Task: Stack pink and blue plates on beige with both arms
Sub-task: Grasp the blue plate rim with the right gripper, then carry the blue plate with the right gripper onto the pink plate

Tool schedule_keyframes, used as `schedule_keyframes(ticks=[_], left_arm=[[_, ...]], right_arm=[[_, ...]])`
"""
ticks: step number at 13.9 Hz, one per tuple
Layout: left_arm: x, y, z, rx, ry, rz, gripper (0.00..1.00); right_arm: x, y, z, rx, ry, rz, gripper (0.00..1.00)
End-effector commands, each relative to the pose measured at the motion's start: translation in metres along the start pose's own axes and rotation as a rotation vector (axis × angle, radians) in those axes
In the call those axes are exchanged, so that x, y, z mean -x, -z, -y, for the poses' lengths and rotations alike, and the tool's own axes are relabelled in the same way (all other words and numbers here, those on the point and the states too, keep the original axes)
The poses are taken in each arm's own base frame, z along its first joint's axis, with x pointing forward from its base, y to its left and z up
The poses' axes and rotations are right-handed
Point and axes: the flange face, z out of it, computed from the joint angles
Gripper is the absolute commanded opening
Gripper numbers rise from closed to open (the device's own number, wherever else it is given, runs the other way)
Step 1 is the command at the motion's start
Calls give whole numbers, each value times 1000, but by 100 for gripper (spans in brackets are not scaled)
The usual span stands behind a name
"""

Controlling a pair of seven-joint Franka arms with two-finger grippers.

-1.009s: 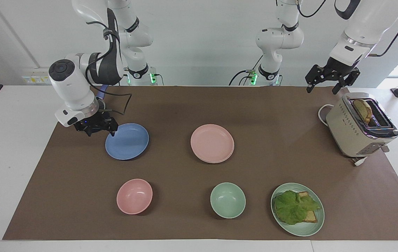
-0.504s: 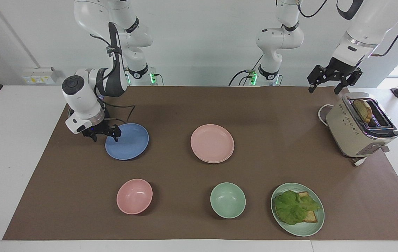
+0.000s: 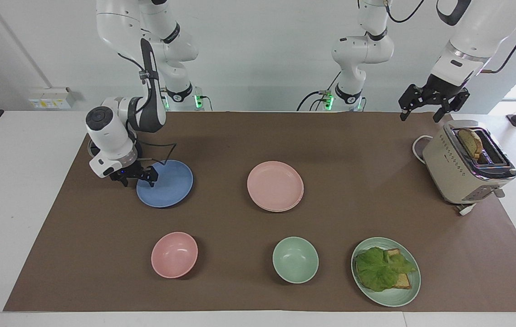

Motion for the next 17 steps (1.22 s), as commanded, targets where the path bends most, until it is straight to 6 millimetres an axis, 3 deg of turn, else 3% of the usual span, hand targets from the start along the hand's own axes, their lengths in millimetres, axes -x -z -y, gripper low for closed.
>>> schedule_keyframes(ticks=[1, 3, 11, 17], left_arm=[[2, 3, 3, -18, -9, 13, 100], [2, 3, 3, -18, -8, 13, 100], [2, 3, 3, -18, -8, 13, 100], [2, 3, 4, -18, -8, 12, 100]], right_arm=[[4, 1, -4, -2, 23, -10, 39], [4, 1, -2, -2, 20, -7, 0], [3, 8, 1, -1, 31, -18, 0], [0, 54, 7, -9, 72, -47, 0]])
